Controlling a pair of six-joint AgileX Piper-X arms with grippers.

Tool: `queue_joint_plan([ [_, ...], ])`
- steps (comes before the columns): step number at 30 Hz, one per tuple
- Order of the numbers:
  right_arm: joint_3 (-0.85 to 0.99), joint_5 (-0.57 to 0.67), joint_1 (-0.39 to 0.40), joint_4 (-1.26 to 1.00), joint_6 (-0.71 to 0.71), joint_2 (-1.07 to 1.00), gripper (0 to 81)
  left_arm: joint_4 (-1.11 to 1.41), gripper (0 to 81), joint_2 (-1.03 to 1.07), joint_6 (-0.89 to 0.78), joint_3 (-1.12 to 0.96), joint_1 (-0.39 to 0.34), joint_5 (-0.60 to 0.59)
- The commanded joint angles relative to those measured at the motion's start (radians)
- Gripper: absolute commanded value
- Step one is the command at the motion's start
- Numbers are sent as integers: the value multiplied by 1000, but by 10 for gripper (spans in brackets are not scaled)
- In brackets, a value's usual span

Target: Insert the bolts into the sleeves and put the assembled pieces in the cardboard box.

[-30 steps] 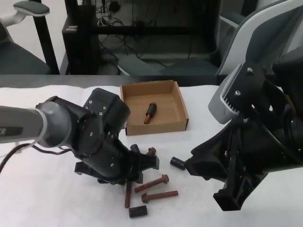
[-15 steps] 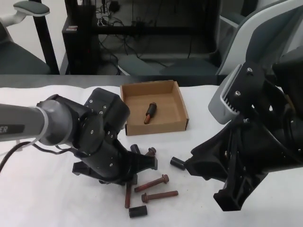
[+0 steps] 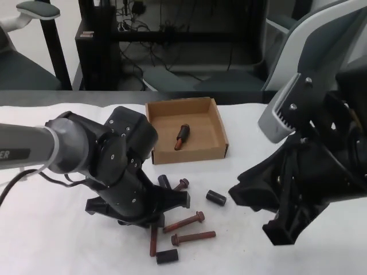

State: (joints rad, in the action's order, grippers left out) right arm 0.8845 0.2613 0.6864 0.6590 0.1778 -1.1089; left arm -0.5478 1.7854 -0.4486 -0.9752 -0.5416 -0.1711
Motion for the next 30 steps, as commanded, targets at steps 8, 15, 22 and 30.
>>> queue_joint_plan([
  [8, 3, 14, -28, -13, 8, 15, 6, -54, 17, 26, 32, -48, -6, 1],
  [15, 3, 14, -28, 40, 8, 15, 6, -40, 17, -13, 57, -125, -6, -21],
  [22, 3, 14, -28, 43, 8, 15, 6, 7, 17, -112, 83, -123, -4, 33],
  [30, 3, 14, -28, 40, 8, 15, 6, 0, 17, -127, 132, -108, -4, 52],
])
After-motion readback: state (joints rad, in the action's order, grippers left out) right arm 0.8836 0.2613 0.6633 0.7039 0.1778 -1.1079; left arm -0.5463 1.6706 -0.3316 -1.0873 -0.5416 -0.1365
